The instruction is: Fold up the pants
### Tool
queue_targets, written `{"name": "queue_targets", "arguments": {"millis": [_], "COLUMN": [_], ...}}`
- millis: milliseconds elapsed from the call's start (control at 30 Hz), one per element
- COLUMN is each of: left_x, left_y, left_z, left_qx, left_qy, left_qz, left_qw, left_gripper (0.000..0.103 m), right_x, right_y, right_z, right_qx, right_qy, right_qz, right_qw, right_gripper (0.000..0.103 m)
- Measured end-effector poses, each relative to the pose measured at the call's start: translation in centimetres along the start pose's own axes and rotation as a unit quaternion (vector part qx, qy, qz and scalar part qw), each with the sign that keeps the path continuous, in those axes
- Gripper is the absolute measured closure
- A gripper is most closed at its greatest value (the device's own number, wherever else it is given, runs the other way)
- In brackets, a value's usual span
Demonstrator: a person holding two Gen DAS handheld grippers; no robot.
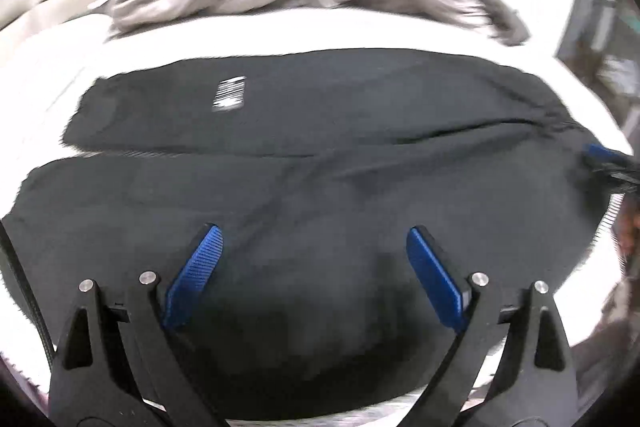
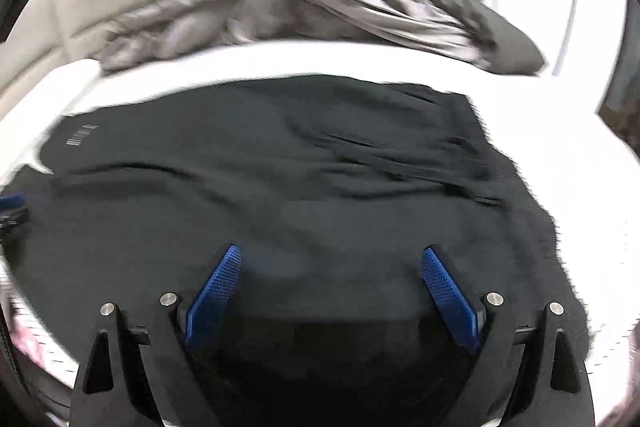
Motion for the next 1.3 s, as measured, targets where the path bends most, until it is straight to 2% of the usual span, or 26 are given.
{"name": "queue_targets", "arguments": {"millis": [67,133,167,233,333,433,467,533,633,667,733,833,900,1000,1033,1100,1133,1167,1233,1300], "left_x": [-1.1,-2.0,-1.7,-0.7,1.0,2.6,3.5,4.8,6.7,6.7,7.2,7.1,6.4,4.8,4.2,2.8,2.2,0.9,1.3,2.0], "left_y": [-2.3,-3.6,-3.3,-1.1,5.3,11.2,13.6,16.4,20.4,21.4,23.6,25.1,25.5,26.3,26.8,27.2,27.3,27.8,27.7,27.4], "left_z": [0.9,2.1,2.6,3.0,4.1,5.2,5.7,6.4,7.6,7.8,8.8,9.1,9.1,8.6,8.2,7.1,6.8,5.8,5.5,4.9], "left_qx": [-0.056,-0.103,-0.107,-0.087,-0.019,0.064,0.105,0.157,0.243,0.263,0.317,0.343,0.357,0.386,0.39,0.39,0.392,0.398,0.411,0.4], "left_qy": [0.022,0.036,0.029,0.027,0.026,0.022,0.017,0.002,-0.019,-0.021,-0.028,-0.032,-0.026,-0.023,-0.023,-0.022,-0.023,-0.029,-0.055,-0.07], "left_qz": [0.009,-0.013,-0.01,0.001,-0.031,-0.079,-0.089,-0.095,-0.104,-0.102,-0.075,-0.05,-0.021,0.01,0.008,-0.015,-0.045,-0.053,-0.053,-0.06], "left_qw": [0.9981,0.9939,0.9937,0.9958,0.999,0.9946,0.9903,0.983,0.9643,0.9591,0.945,0.9373,0.9334,0.922,0.9206,0.9203,0.9185,0.9156,0.9083,0.9119], "left_gripper": [0.009,0.008,0.008,0.008,0.007,0.007,0.007,0.007,0.008,0.012,0.022,0.032,0.034,0.037,0.047,0.079,0.103,0.103,0.103,0.103], "right_x": [0.2,-0.4,-1.0,-1.4,-0.4,0.8,1.6,3.1,5.9,6.7,8.6,9.7,9.6,9.6,9.8,9.5,9.3,9.3,9.1,9.3], "right_y": [3.8,7.8,9.6,10.7,8.4,3.3,2.2,-0.5,-2.0,-2.5,-3.5,-6.0,-7.6,-9.5,-9.8,-10.8,-11.3,-11.7,-12.4,-13.4], "right_z": [0.3,1.1,1.8,3.5,4.2,5.2,5.8,6.7,7.3,6.9,7.3,7.2,6.9,7.0,7.1,7.0,7.0,7.0,7.4,8.5], "right_qx": [0.031,0.087,0.124,0.173,0.151,0.104,0.085,0.036,-0.014,-0.033,-0.074,-0.123,-0.157,-0.19,-0.199,-0.211,-0.217,-0.224,-0.242,-0.268], "right_qy": [0.002,0.021,0.037,0.045,0.043,0.037,0.035,0.022,-0.013,-0.028,-0.053,-0.071,-0.069,-0.07,-0.074,-0.079,-0.08,-0.08,-0.078,-0.075], "right_qz": [-0.047,-0.085,-0.088,-0.059,-0.05,0.018,0.033,0.054,0.031,0.013,-0.016,-0.041,-0.05,-0.049,-0.046,-0.05,-0.055,-0.064,-0.081,-0.101], "right_qw": [0.998,0.992,0.988,0.982,0.986,0.994,0.995,0.998,0.999,0.999,0.996,0.989,0.984,0.978,0.976,0.973,0.971,0.969,0.964,0.955], "right_gripper": [0.01,0.01,0.01,0.01,0.01,0.009,0.008,0.008,0.009,0.008,0.008,0.008,0.008,0.008,0.008,0.008,0.008,0.008,0.008,0.009]}}
Point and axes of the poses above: each gripper's, at about its wrist camera, not at the fingertips, and x roughly against the way its jaws point, y to its left, z to its underside, the point moved 1 cm from there along -x, roughly the way its jaws point, and after that the axes turned 4 degrees about -z, right-handed, at the moved point
